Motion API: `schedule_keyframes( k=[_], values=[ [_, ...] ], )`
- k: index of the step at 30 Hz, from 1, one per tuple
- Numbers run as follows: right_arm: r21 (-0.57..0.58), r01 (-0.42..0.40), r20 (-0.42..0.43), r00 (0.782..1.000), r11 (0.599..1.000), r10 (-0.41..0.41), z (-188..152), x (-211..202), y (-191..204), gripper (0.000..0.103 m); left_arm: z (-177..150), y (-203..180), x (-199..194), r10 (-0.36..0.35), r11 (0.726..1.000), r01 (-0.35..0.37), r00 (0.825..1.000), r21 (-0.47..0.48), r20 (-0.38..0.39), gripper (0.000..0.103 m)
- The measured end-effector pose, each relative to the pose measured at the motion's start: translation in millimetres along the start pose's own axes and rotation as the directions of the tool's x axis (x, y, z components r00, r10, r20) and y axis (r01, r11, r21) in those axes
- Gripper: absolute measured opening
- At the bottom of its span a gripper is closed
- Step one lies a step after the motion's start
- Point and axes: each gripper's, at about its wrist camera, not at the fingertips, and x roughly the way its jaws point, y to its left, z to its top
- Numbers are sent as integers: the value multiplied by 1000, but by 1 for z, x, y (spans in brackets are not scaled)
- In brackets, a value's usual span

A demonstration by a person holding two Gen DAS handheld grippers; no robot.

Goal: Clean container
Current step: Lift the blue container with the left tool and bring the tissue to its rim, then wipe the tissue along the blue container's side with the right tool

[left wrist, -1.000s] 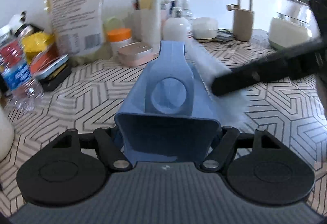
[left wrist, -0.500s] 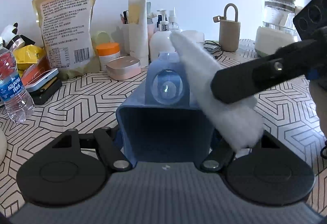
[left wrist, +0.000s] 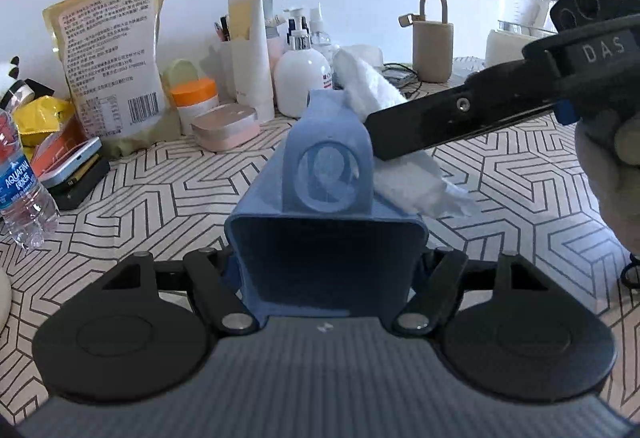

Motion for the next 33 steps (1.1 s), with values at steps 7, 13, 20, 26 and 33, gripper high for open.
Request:
schedule_keyframes(
  k=[7, 13, 20, 26, 33],
  values=[
    [-17, 87, 24, 996, 996, -87, 2, -5, -5, 22, -1, -2, 0, 9, 1000, -9, 1000, 2, 0, 73],
    [-20, 18, -8, 1000, 1000, -18, 1, -1, -1, 23, 0, -2, 1, 17, 1000, -17, 1000, 5, -11, 73],
    [-24, -57, -61, 997, 998, 55, -1, 0, 4, 23, 1, 0, 2, 15, 1000, -15, 1000, -4, -19, 73],
    [-30, 2, -51, 999, 1000, -3, 0, -3, 4, 22, 0, 0, 2, 16, 1000, -16, 1000, -10, -24, 73],
    [-37, 3, -60, 998, 999, -5, -2, -2, 6, 22, 2, 8, 9, 3, 998, -7, 998, -55, -59, 77]
  ],
)
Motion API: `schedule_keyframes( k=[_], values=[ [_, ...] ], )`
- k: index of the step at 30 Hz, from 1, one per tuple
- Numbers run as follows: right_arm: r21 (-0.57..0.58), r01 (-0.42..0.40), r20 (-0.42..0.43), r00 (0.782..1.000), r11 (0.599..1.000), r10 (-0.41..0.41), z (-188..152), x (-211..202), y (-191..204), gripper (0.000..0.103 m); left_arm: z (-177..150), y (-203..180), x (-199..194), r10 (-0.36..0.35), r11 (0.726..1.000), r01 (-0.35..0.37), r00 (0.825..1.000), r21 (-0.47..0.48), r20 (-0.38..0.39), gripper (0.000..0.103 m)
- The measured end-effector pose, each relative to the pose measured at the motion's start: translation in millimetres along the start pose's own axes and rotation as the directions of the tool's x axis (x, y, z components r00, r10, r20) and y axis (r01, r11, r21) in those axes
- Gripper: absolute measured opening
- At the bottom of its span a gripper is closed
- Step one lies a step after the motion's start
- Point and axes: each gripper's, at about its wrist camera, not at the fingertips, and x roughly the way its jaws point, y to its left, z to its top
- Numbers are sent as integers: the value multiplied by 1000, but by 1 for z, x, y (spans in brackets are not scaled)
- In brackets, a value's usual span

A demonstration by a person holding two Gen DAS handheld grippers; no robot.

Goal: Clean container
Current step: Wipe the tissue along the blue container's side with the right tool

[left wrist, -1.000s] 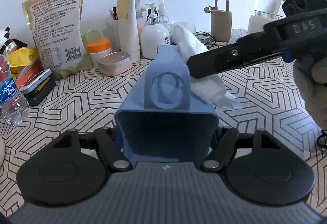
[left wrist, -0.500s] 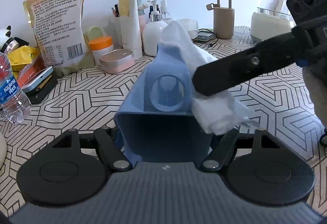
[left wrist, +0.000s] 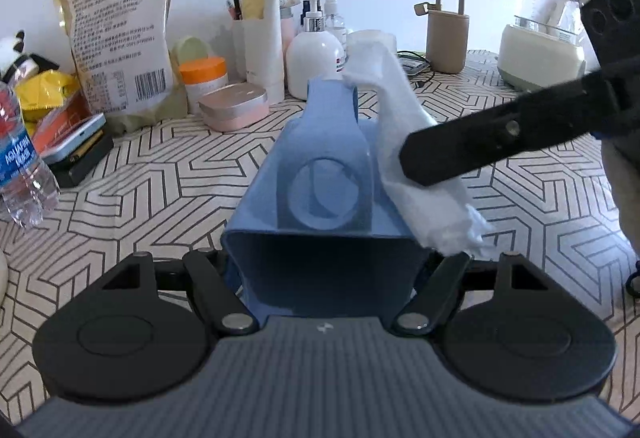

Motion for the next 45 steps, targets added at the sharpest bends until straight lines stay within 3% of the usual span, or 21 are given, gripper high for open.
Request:
schedule_keyframes(
  k=[6, 7, 9, 11, 20, 31, 45],
  values=[
    [11, -16, -14, 1000, 1000, 16, -1, 2, 1, 23, 2, 7, 6, -35, 998, 33, 999, -46, -32, 89],
    [13, -21, -19, 1000, 1000, 21, -2, 4, 1, 23, 1, 11, 6, -42, 997, 40, 999, -68, -28, 89],
    [16, -27, -29, 999, 999, 28, -3, 7, 1, 23, 0, 16, 4, -40, 994, 39, 999, -98, -13, 78],
    [16, -27, -33, 999, 1000, 27, -3, 8, 2, 23, -1, 17, 3, -37, 994, 36, 999, -102, -6, 76],
    [18, -14, -25, 1000, 1000, 14, -2, 4, 0, 23, 0, 12, 1, -32, 997, 32, 999, -67, 9, 75],
    [21, 81, -4, 997, 996, -81, 1, -2, -8, 24, -2, 8, -3, -36, 999, 36, 999, -40, 18, 75],
    [52, 73, 8, 997, 996, -74, 1, -1, -10, 25, -3, 4, -6, -23, 1000, 23, 999, -20, 30, 74]
  ],
)
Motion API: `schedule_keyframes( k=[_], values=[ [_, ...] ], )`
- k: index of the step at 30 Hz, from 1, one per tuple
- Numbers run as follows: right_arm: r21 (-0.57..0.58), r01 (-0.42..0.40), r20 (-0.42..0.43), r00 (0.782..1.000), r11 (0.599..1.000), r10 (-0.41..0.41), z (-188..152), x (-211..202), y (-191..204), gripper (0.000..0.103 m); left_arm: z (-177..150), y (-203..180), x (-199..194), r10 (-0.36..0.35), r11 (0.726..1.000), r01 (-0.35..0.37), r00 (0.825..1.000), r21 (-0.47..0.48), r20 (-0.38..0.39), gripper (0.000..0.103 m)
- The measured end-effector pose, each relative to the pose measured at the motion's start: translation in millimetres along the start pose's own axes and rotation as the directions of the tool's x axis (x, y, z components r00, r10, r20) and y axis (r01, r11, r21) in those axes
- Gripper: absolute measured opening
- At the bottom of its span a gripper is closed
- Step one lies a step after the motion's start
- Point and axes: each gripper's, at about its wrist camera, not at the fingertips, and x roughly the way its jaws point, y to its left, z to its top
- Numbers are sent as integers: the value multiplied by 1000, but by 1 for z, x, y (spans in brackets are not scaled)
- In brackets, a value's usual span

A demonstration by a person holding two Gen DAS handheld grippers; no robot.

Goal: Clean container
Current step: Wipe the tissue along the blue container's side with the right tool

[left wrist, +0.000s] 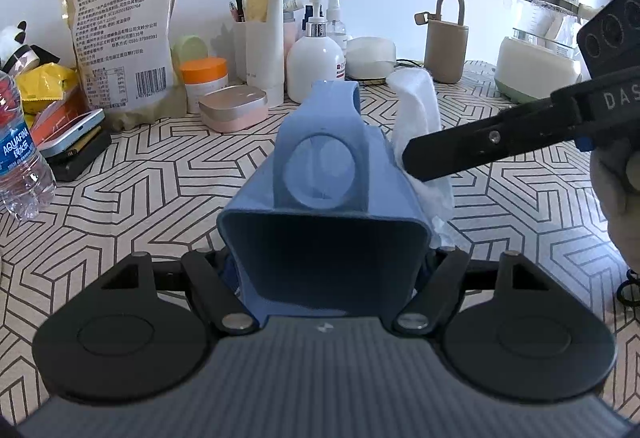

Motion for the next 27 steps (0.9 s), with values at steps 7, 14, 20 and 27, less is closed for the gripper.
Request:
schedule_keyframes(
  k=[7, 14, 20, 27],
  values=[
    [-21, -1, -1, 1000, 1000, 1, 1, 0, 3, 26, 0, 0, 1, 4, 1000, -4, 1000, 2, 1, 74],
    [-67, -32, -21, 999, 997, 31, 0, 0, 14, 27, 1, 4, 5, -5, 1000, 4, 1000, -25, -24, 74],
    [-106, -51, -45, 998, 993, 47, -1, 2, 20, 26, 1, 3, 5, -10, 1000, 9, 1000, -15, -26, 73],
    [-30, -30, -19, 999, 999, 29, 3, -2, 2, 26, 1, -1, 4, -6, 1000, 6, 1000, 7, -18, 73]
  ],
)
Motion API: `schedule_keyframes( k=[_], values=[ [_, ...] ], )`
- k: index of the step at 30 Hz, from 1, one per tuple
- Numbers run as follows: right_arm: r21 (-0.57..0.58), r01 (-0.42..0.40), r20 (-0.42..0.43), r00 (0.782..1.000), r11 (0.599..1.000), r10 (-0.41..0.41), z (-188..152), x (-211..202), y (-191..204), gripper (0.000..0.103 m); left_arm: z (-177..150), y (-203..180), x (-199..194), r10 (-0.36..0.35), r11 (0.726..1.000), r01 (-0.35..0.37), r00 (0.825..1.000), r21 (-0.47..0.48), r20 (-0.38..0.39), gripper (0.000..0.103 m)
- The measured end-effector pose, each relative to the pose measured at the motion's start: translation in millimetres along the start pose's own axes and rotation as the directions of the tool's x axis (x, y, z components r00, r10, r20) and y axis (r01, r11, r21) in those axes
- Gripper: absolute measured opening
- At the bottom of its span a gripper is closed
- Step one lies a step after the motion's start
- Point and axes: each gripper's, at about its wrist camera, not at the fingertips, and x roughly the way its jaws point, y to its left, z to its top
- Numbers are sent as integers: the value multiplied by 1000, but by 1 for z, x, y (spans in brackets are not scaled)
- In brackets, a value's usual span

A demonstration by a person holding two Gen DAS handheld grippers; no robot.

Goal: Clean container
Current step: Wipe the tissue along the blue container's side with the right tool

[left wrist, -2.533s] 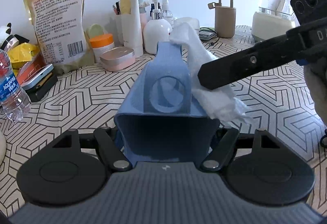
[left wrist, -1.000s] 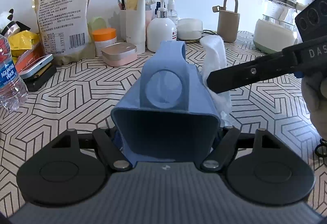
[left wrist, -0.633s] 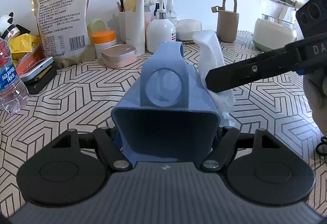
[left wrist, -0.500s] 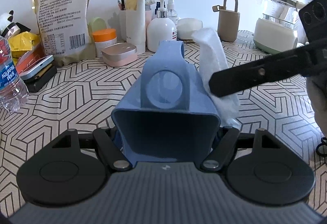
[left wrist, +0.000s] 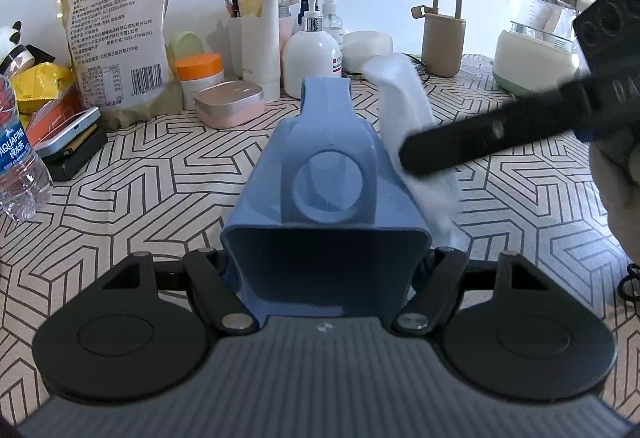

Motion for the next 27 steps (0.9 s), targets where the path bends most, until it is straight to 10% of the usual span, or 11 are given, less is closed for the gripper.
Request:
schedule_keyframes(
  k=[13, 27],
  values=[
    [-14, -121, 2, 993, 993, 121, -1, 4, 9, 26, 0, -4, -1, 10, 999, -10, 1000, 36, 3, 73],
    [-55, 72, 38, 997, 996, -70, 0, -4, 4, 23, 0, -5, 0, 5, 1000, -5, 1000, 30, -4, 73]
  ],
)
